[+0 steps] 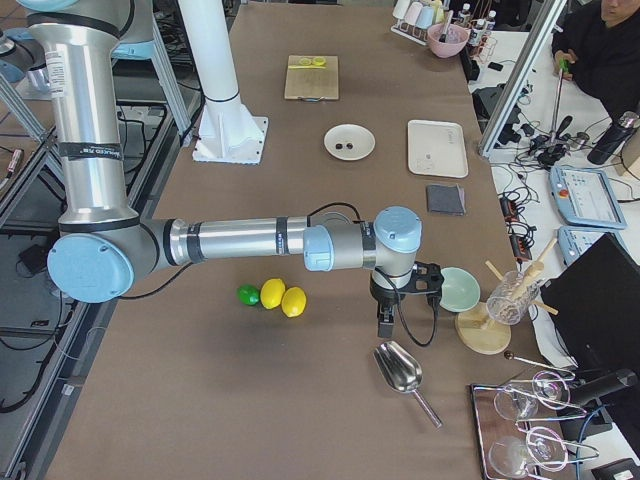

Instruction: Place red cherry on plate

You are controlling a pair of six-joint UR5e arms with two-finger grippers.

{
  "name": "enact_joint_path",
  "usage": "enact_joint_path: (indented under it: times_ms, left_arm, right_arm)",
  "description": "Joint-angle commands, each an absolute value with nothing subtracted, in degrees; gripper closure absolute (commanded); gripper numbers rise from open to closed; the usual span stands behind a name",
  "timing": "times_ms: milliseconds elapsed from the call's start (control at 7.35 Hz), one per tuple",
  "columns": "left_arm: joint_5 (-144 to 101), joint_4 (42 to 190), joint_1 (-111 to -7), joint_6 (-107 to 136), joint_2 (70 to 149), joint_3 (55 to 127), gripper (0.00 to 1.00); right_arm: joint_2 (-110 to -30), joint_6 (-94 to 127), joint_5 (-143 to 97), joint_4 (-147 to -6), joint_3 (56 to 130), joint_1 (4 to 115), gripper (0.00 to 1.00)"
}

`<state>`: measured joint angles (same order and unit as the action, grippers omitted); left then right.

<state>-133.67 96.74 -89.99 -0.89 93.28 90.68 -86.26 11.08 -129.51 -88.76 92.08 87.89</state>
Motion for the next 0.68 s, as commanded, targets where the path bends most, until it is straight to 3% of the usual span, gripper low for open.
enact_joint_path:
  times_ms: [0, 544]
  left_arm:
    - [-133.68, 98.35, -90.00, -0.70, 92.02, 89.92, 0.02]
    - [-133.59, 98.35, -89.91, -0.44, 92.20, 89.91, 0.02]
  right_arm:
    - [-86.31, 11.16, -129.55, -88.77, 92.20, 87.89, 0.00]
    - [-86.13, 11.07, -130.52, -88.77, 92.46, 87.89, 0.00]
